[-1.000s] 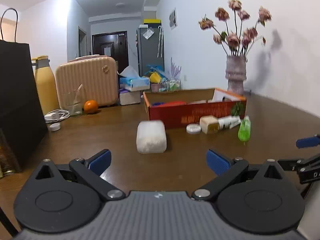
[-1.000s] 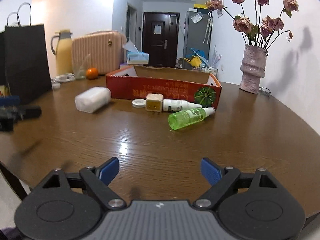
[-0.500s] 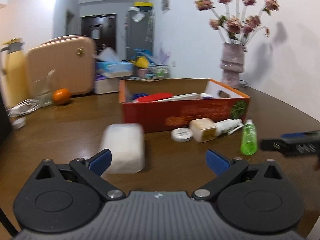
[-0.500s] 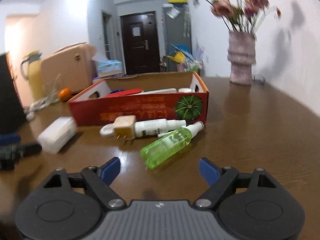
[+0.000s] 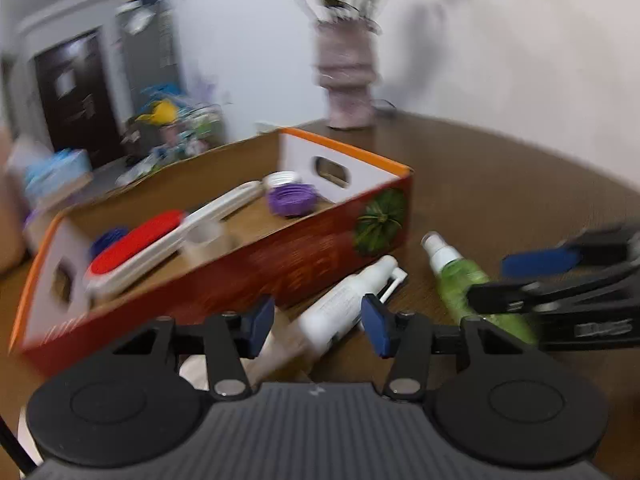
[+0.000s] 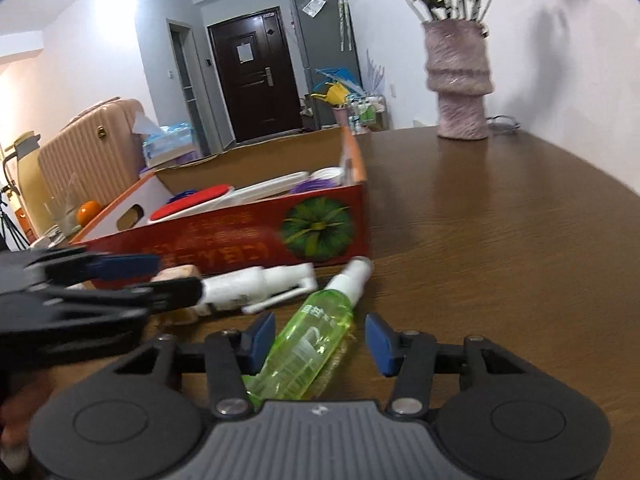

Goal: Organize rigid objects
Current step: 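Grasp the green spray bottle with the right tool while the left tool grasps the white spray bottle, then carry both spray bottles into the box and open both tools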

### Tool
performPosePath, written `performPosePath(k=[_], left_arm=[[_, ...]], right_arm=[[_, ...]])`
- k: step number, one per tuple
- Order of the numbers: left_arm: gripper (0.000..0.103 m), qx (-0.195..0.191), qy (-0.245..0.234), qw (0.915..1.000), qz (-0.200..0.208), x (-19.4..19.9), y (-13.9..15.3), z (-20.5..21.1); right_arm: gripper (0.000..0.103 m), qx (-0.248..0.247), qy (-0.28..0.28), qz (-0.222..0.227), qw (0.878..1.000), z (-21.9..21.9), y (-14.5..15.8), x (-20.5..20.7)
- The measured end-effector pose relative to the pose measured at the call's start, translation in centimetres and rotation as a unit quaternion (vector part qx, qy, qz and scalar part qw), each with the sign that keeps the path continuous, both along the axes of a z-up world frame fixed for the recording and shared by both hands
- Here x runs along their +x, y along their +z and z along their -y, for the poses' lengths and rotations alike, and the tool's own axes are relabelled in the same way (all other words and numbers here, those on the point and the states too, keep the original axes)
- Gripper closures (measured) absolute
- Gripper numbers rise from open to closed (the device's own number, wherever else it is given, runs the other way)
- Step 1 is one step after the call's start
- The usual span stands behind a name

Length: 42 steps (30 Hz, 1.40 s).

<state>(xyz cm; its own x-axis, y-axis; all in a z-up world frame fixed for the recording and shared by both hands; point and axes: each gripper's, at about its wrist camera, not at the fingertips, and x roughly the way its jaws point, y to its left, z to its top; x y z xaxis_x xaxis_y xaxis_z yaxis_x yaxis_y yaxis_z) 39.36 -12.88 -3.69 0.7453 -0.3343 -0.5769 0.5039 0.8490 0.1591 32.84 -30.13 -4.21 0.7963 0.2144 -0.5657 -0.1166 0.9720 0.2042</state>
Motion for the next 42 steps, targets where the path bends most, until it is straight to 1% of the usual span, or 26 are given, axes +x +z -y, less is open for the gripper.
performPosePath(k=[1, 2, 4, 5, 6, 8, 9, 10, 11, 12, 13, 15, 16, 19, 21, 23, 25, 28, 30, 32, 34, 37, 39, 42], left_arm=[[0.052, 0.019, -0.019, 0.9996, 0.002, 0.6, -0.4, 1.0], [0.052, 0.037, -0.024, 0.9990, -0.006, 1.3, -0.8, 1.9], [0.053, 0.046, -0.028, 0.9977, -0.042, 2.7, -1.4, 2.7], [0.055, 0.043, -0.022, 0.9972, -0.057, 3.2, -1.5, 2.9], [0.058, 0.032, -0.012, 0.9968, -0.072, 3.4, -1.4, 2.8], [0.059, 0.007, -0.004, 0.9949, -0.100, 3.3, -1.2, 2.4], [0.059, -0.003, -0.009, 0.9943, -0.106, 3.0, -1.2, 2.3], [0.061, -0.005, -0.010, 0.9940, -0.108, 2.7, -1.2, 2.4], [0.061, -0.006, -0.008, 0.9945, -0.104, 2.3, -1.4, 2.5], [0.065, -0.007, -0.007, 0.9953, -0.096, 2.0, -1.7, 2.6], [0.072, -0.009, -0.006, 0.9957, -0.092, 1.8, -1.8, 2.7], [0.072, -0.016, 0.005, 0.9954, -0.094, 1.5, -1.7, 2.7], [0.075, -0.020, 0.014, 0.9954, -0.093, 1.2, -1.6, 2.7], [0.075, -0.036, 0.028, 0.9963, -0.073, -1.2, -0.7, 2.4], [0.075, -0.061, 0.032, 0.9959, -0.058, -3.6, 0.1, 1.9], [0.075, -0.093, 0.040, 0.9932, -0.056, -5.9, 0.9, 0.8], [0.075, -0.126, 0.061, 0.9885, -0.056, -8.2, 1.6, -0.7], [0.075, -0.158, 0.099, 0.9810, -0.053, -11.2, 2.4, -3.1], [0.075, -0.165, 0.119, 0.9781, -0.045, -13.1, 3.0, -4.7], [0.075, -0.160, 0.136, 0.9772, -0.032, -14.7, 3.6, -6.1], [0.075, -0.157, 0.149, 0.9760, -0.020, -15.7, 4.2, -7.3], [0.075, -0.167, 0.164, 0.9721, -0.011, -17.2, 4.8, -9.1], [0.075, -0.173, 0.169, 0.9704, -0.005, -17.6, 5.1, -10.0], [0.075, -0.183, 0.167, 0.9688, 0.002, -16.6, 5.8, -11.0]], right_arm=[[0.055, -0.006, -0.002, -0.003, 1.000, 0.7, 0.0, -0.2], [0.055, -0.008, -0.001, -0.005, 1.000, 1.3, 0.0, -0.4], [0.055, -0.012, 0.000, -0.015, 1.000, 2.2, -0.1, -0.4], [0.055, -0.019, -0.002, -0.015, 1.000, 2.5, -0.3, -0.4], [0.055, -0.027, -0.003, -0.017, 0.999, 2.7, -0.4, -0.3], [0.058, -0.043, -0.006, -0.022, 0.999, 3.0, -0.8, -0.1], [0.059, -0.046, -0.007, -0.022, 0.999, 3.2, -1.0, 0.0], [0.061, -0.045, -0.007, -0.024, 0.999, 3.5, -1.2, 0.1], [0.062, -0.042, -0.008, -0.024, 0.999, 3.7, -1.4, 0.3], [0.063, -0.041, -0.008, -0.020, 0.999, 3.9, -1.5, 0.4], [0.065, -0.041, -0.008, -0.018, 0.999, 4.0, -1.5, 0.4], [0.069, -0.041, -0.006, -0.017, 0.999, 4.0, -1.5, 0.6], [0.072, -0.041, -0.004, -0.015, 0.999, 4.0, -1.6, 0.7], [0.073, -0.052, -0.005, -0.014, 0.999, 3.8, -1.5, 0.2], [0.073, -0.044, 0.003, -0.012, 0.999, 3.8, -1.4, -0.6], [0.073, -0.025, 0.014, -0.011, 1.000, 3.8, -1.2, -1.8], [0.073, -0.018, 0.022, -0.008, 1.000, 3.4, -1.0, -3.3], [0.073, -0.015, 0.035, -0.002, 0.999, 2.2, -0.7, -5.7], [0.073, -0.010, 0.047, 0.003, 0.999, 1.2, -0.3, -7.2], [0.073, -0.009, 0.061, 0.010, 0.998, 0.1, 0.0, -8.5], [0.073, -0.010, 0.067, 0.017, 0.998, -0.8, 0.4, -9.6], [0.073, -0.007, 0.073, 0.030, 0.997, -1.9, 1.3, -11.0], [0.073, -0.004, 0.074, 0.042, 0.996, -2.3, 2.2, -11.9], [0.073, 0.002, 0.075, 0.067, 0.995, -2.5, 4.1, -12.4]])
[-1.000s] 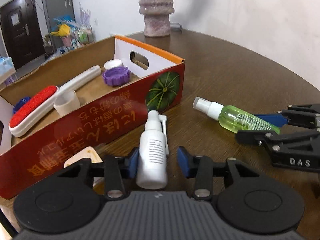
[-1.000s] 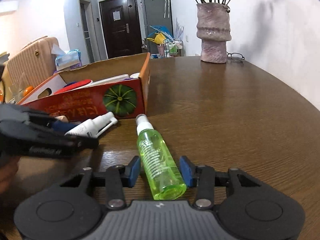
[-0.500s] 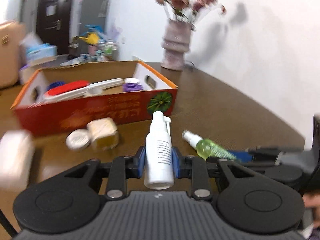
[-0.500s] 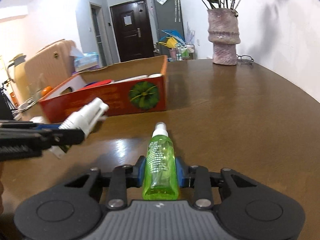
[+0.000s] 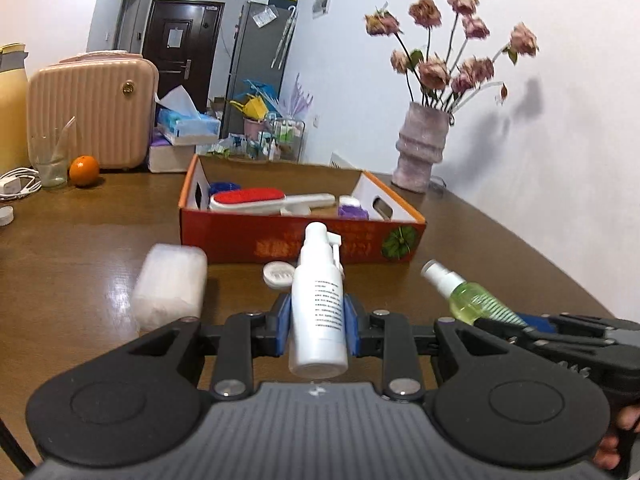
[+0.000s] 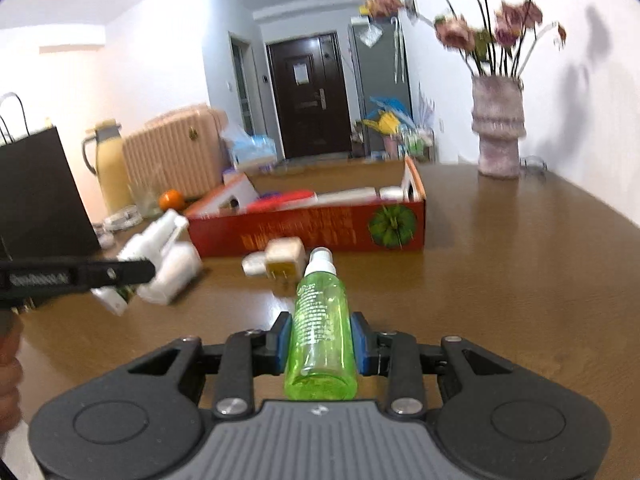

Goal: Organize rigid objects
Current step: 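Carry both spray bottles into the box and open both tools, then withdraw both open tools from the box back over the table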

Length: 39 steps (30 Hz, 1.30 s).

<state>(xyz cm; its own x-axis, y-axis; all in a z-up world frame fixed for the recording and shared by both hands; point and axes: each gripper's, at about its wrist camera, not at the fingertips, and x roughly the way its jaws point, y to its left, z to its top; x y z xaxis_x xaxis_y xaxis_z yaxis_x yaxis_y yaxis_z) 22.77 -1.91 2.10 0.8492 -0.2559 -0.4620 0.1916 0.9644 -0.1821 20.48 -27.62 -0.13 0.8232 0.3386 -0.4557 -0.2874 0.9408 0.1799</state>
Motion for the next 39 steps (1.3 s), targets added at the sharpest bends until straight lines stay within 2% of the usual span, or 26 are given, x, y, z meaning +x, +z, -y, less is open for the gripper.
performPosePath(k=[5, 10, 14, 17, 19, 22, 24, 26, 27, 28, 29, 31, 32, 39], left_arm=[[0.075, 0.027, -0.003, 0.9995, 0.015, 5.5, 1.7, -1.3], [0.075, 0.054, -0.023, 0.9982, -0.009, 13.9, 2.6, -2.2], [0.075, 0.089, -0.047, 0.9942, -0.037, 20.1, 1.9, -2.0], [0.075, 0.133, -0.087, 0.9863, -0.045, 23.2, 0.5, -1.3], [0.075, 0.148, -0.106, 0.9818, -0.056, 24.9, -0.7, -1.2], [0.075, 0.163, -0.114, 0.9770, -0.077, 26.7, -2.6, -1.3], [0.073, 0.161, -0.122, 0.9755, -0.088, 27.4, -3.6, -1.5], [0.073, 0.140, -0.133, 0.9772, -0.089, 27.7, -3.9, -2.1], [0.068, 0.142, -0.130, 0.9776, -0.086, 27.7, -3.9, -2.2], [0.067, 0.146, -0.125, 0.9783, -0.078, 27.7, -3.8, -2.3], [0.067, 0.149, -0.124, 0.9782, -0.075, 27.6, -3.7, -2.3], [0.067, 0.142, -0.122, 0.9796, -0.072, 27.6, -3.3, -2.7], [0.067, 0.138, -0.119, 0.9808, -0.069, 27.6, -3.0, -2.9], [0.059, 0.118, -0.061, 0.9895, -0.056, 26.7, -0.2, -4.4]], right_arm=[[0.073, 0.030, 0.035, 0.014, 0.999, 0.1, 3.2, 2.8], [0.073, -0.016, 0.055, 0.029, 0.998, -1.0, 5.7, 9.1], [0.073, -0.025, 0.066, -0.009, 0.997, -1.3, 6.0, 16.9], [0.073, -0.036, 0.069, -0.040, 0.996, -1.5, 5.1, 22.2], [0.073, -0.050, 0.072, -0.060, 0.994, -2.0, 4.1, 25.5], [0.073, -0.072, 0.078, -0.083, 0.991, -2.8, 2.2, 28.7], [0.073, -0.090, 0.086, -0.097, 0.987, -3.3, 0.7, 30.2], [0.073, -0.108, 0.086, -0.111, 0.984, -3.5, -0.5, 31.3], [0.074, -0.118, 0.082, -0.114, 0.983, -3.5, -1.0, 31.5], [0.075, -0.130, 0.082, -0.111, 0.982, -3.6, -1.3, 31.6], [0.075, -0.136, 0.081, -0.103, 0.982, -3.7, -1.3, 31.6], [0.063, -0.137, 0.072, -0.089, 0.984, -3.7, -0.8, 31.5], [0.061, -0.136, 0.066, -0.079, 0.985, -3.6, -0.3, 31.3], [0.060, -0.105, 0.049, -0.045, 0.992, -1.8, 3.5, 30.7]])
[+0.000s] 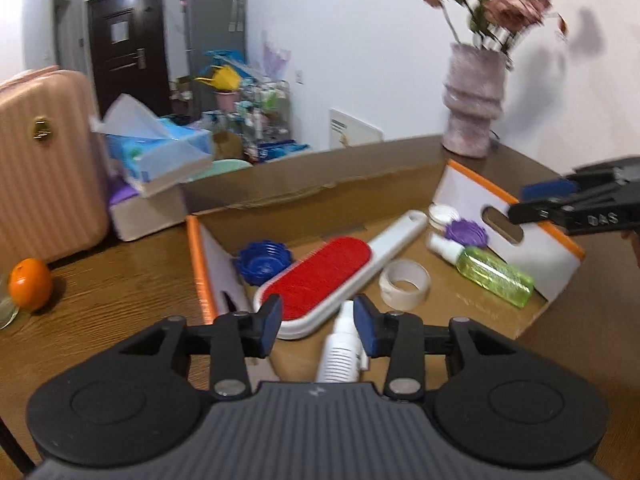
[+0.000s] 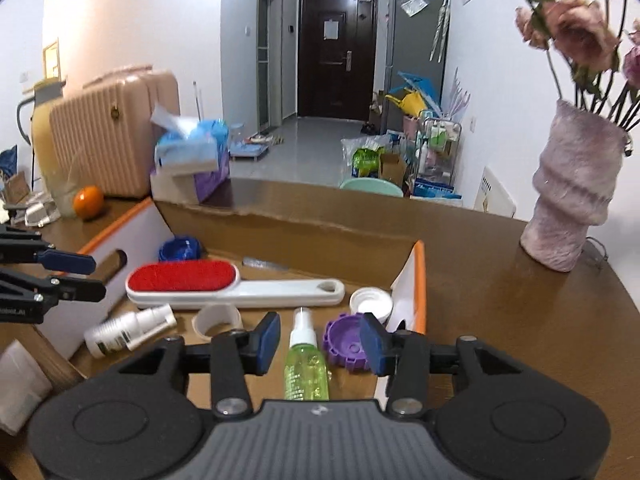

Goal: Organize rigid objects
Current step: 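Withdraw both open tools from the box back over the table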

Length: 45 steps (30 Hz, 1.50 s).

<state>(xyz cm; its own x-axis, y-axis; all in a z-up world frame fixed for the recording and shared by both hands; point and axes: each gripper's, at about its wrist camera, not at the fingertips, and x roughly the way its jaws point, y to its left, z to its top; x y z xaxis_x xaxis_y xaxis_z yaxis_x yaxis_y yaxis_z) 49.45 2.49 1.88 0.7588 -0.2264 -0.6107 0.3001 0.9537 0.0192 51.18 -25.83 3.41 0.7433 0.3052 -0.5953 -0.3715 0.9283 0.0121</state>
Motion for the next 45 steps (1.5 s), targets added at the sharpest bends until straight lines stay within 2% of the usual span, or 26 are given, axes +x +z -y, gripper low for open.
performPosePath(k=[3, 8, 12, 15, 18, 20, 25, 28, 33, 39, 42, 45], left_arm=[[0.053, 0.003, 0.026, 0.9996, 0.014, -1.4, 0.9, -0.2], [0.046, -0.013, 0.063, 0.9967, 0.051, -5.8, 2.2, -0.3], [0.031, -0.014, 0.085, 0.9904, 0.108, -10.7, 3.6, 0.5], [0.021, -0.015, 0.105, 0.9810, 0.162, -14.9, 4.1, 1.3], [0.016, -0.038, 0.124, 0.9732, 0.190, -18.7, 4.0, 2.1], [0.010, -0.051, 0.131, 0.9678, 0.209, -21.4, 3.7, 2.7], [0.007, -0.045, 0.143, 0.9559, 0.252, -26.8, 2.4, 3.9], [0.006, -0.042, 0.150, 0.9539, 0.257, -29.0, 1.7, 3.9], [0.005, -0.041, 0.149, 0.9553, 0.252, -31.5, 1.4, 3.6], [0.004, -0.041, 0.145, 0.9558, 0.252, -33.9, 1.4, 3.7], [0.002, -0.048, 0.145, 0.9627, 0.224, -35.4, 0.9, 3.5], [0.000, -0.074, 0.117, 0.9697, 0.201, -37.6, 0.1, 3.4]], right_arm=[[0.059, 0.002, -0.003, 0.004, 1.000, 0.3, 1.1, -1.2], [0.047, 0.002, -0.006, 0.014, 1.000, 0.6, 2.5, -4.4], [0.040, 0.009, -0.012, 0.035, 0.999, 1.1, 3.4, -8.2], [0.030, 0.024, -0.022, 0.067, 0.997, 1.4, 3.9, -11.5], [0.021, 0.036, -0.045, 0.116, 0.992, 1.6, 3.7, -14.9], [0.019, 0.041, -0.062, 0.146, 0.986, 1.5, 3.3, -16.9], [0.008, 0.066, -0.087, 0.207, 0.972, 1.2, 1.5, -22.2], [0.008, 0.078, -0.095, 0.220, 0.968, 0.8, 0.1, -25.1], [0.008, 0.091, -0.089, 0.206, 0.970, 0.0, -1.4, -28.4], [0.008, 0.103, -0.087, 0.204, 0.970, -0.4, -1.3, -30.6], [0.008, 0.099, -0.089, 0.201, 0.971, -0.5, -1.2, -32.0], [0.008, 0.090, -0.084, 0.193, 0.973, -0.6, -1.6, -34.2]])
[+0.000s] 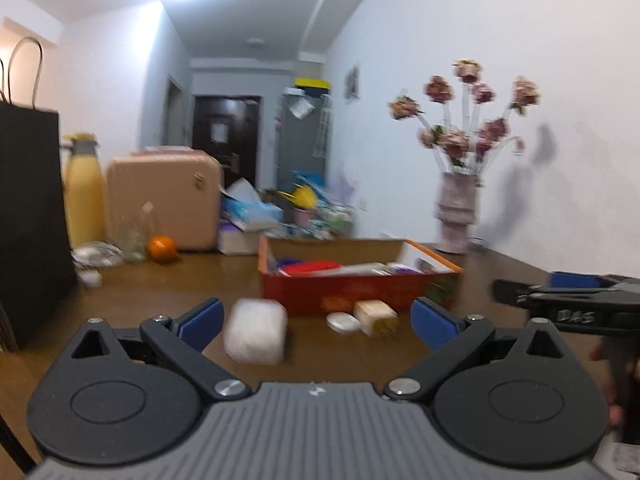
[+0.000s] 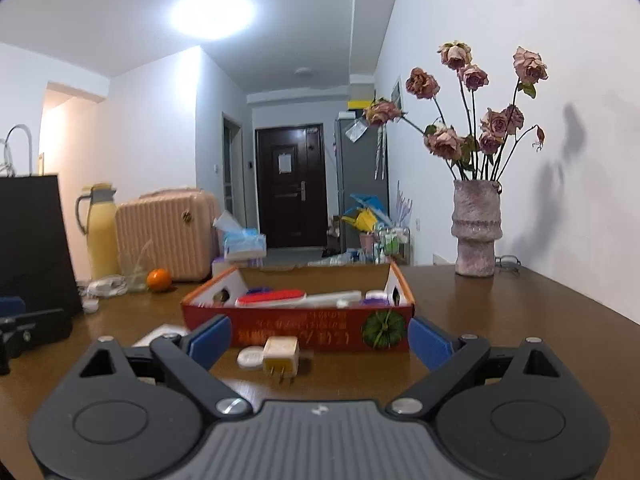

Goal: Organize rigid objects
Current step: 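Withdraw both open tools from the box back over the table, then grasp the white round lid with the left tool while the right tool grasps the white plug adapter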

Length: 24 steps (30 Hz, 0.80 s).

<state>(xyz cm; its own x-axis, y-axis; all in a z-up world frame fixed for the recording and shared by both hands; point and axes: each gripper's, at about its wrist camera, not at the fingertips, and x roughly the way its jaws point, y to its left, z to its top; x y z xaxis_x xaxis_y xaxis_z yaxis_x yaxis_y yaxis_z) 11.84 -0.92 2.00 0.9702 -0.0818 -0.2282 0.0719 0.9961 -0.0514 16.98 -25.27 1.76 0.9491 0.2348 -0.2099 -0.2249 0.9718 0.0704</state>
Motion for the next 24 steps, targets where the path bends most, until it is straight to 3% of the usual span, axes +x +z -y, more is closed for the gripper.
performPosePath(k=[4, 11, 17, 24], left_arm=[[0.000, 0.013, -0.006, 0.9998, -0.010, -1.3, -1.2, 0.4], [0.000, -0.004, -0.004, 0.9983, -0.058, 1.9, -3.1, -0.4], [0.000, -0.013, -0.001, 0.9966, -0.081, 5.4, -3.9, -1.7], [0.000, -0.008, -0.009, 0.9960, -0.088, 10.2, -3.8, -2.9]], right_arm=[[0.008, -0.017, 0.006, -0.019, 1.000, -0.3, -1.2, -2.7], [0.008, -0.028, 0.016, -0.054, 0.998, -1.5, -3.0, -2.8], [0.010, -0.022, 0.019, -0.073, 0.997, -1.9, -2.9, 1.4], [0.018, -0.034, 0.051, -0.115, 0.991, -4.6, -2.9, 10.5]])
